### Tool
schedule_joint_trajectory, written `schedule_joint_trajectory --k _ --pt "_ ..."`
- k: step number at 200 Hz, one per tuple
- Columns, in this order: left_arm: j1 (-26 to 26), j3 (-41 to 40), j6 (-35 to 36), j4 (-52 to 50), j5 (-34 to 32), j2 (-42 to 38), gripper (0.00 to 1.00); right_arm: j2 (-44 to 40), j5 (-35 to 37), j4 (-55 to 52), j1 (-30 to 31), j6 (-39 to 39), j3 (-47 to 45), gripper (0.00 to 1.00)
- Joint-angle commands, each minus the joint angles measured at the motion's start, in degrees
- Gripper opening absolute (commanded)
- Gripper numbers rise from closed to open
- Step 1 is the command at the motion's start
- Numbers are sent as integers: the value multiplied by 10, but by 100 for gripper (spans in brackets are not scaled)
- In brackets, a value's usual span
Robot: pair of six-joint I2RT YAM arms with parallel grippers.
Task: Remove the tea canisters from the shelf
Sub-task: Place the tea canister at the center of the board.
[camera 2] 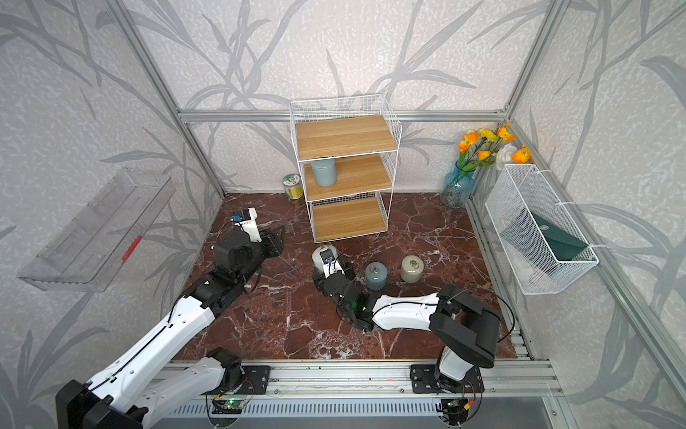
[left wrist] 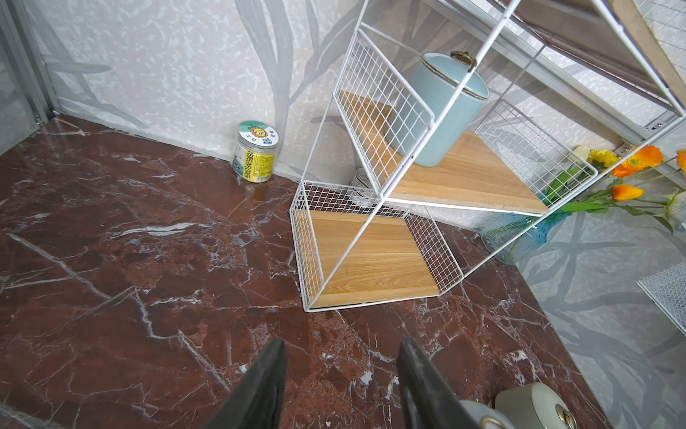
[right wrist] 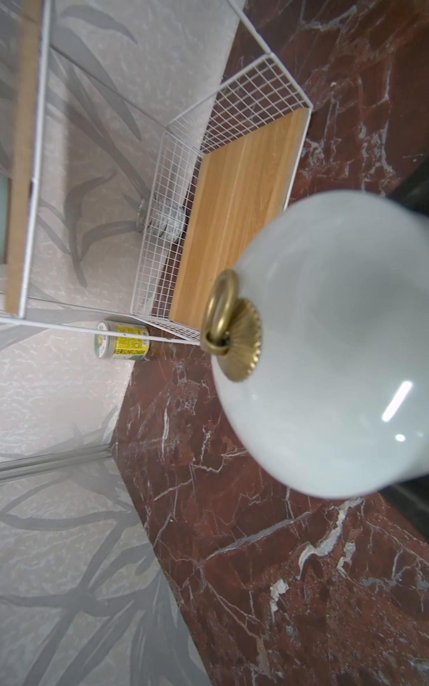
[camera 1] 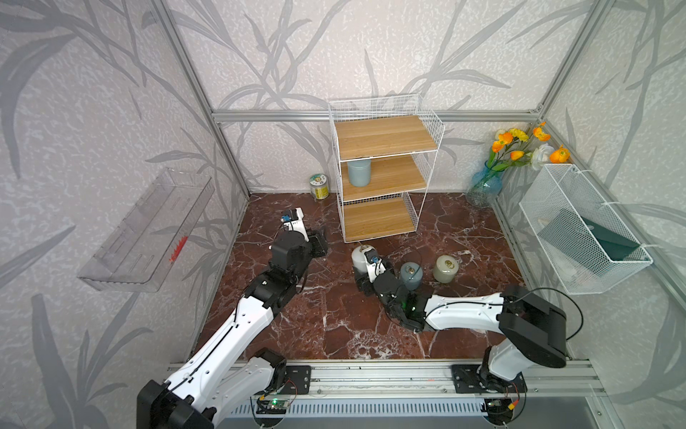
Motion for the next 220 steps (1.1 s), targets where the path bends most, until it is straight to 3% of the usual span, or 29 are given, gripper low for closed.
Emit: schedule_joint_trajectory --k 1,128,220 --pt "4 -1 7 -19 -13 -4 50 26 8 29 3 29 16 51" --pt "9 -5 7 -40 -19 -18 51 192 -20 34 5 55 113 53" --pt "12 -11 0 -36 -12 -23 51 180 -6 -23 17 87 87 55"
